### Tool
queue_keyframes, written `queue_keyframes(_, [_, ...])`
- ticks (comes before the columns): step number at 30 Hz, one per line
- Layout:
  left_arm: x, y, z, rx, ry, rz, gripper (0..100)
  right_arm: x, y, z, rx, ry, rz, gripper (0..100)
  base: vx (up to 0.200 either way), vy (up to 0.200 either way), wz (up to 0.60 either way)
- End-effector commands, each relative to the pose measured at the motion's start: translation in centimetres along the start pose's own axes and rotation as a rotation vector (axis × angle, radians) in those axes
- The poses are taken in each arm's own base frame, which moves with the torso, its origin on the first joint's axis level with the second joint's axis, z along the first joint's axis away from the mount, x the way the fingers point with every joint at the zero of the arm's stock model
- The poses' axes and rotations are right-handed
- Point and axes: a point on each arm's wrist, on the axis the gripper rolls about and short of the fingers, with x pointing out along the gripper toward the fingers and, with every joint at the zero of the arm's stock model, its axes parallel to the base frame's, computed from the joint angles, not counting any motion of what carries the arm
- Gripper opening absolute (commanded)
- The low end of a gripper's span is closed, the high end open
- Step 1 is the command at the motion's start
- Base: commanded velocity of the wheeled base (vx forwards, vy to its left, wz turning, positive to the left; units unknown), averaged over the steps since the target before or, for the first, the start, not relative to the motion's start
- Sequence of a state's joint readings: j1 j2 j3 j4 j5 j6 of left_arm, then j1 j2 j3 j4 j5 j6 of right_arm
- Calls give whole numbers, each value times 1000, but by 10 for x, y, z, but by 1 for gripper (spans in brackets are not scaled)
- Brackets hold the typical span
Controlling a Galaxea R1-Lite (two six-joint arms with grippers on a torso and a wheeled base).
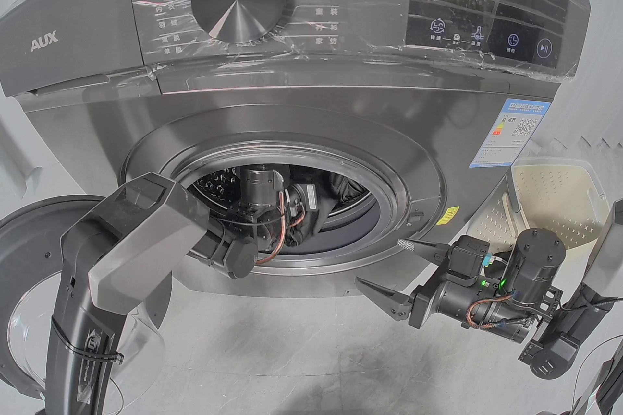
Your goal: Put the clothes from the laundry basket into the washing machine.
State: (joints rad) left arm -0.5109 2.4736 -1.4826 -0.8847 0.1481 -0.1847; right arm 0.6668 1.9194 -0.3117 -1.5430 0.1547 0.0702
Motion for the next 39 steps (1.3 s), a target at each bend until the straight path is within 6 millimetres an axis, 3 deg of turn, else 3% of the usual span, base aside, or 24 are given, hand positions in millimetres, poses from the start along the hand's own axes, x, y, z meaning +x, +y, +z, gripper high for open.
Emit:
queue_keyframes(1, [24,20,14,-34,-153,64,0,0,0,0,0,0,1,100,0,0,0])
queue_keyframes(8, [35,30,39,-71,-273,79,0,1,1,0,0,-3,4,100,0,0,0])
queue_keyframes(13, [35,30,45,-85,-303,84,0,1,2,0,4,-1,7,100,0,0,0])
queue_keyframes(28, [37,30,30,-77,-283,92,0,1,2,-1,5,3,8,100,0,0,0])
queue_keyframes(29, [36,28,27,-78,-270,90,100,1,2,-1,5,5,8,100,0,0,0])
queue_keyframes(39, [33,26,16,-74,-222,90,100,1,2,-1,5,3,7,100,0,0,0])
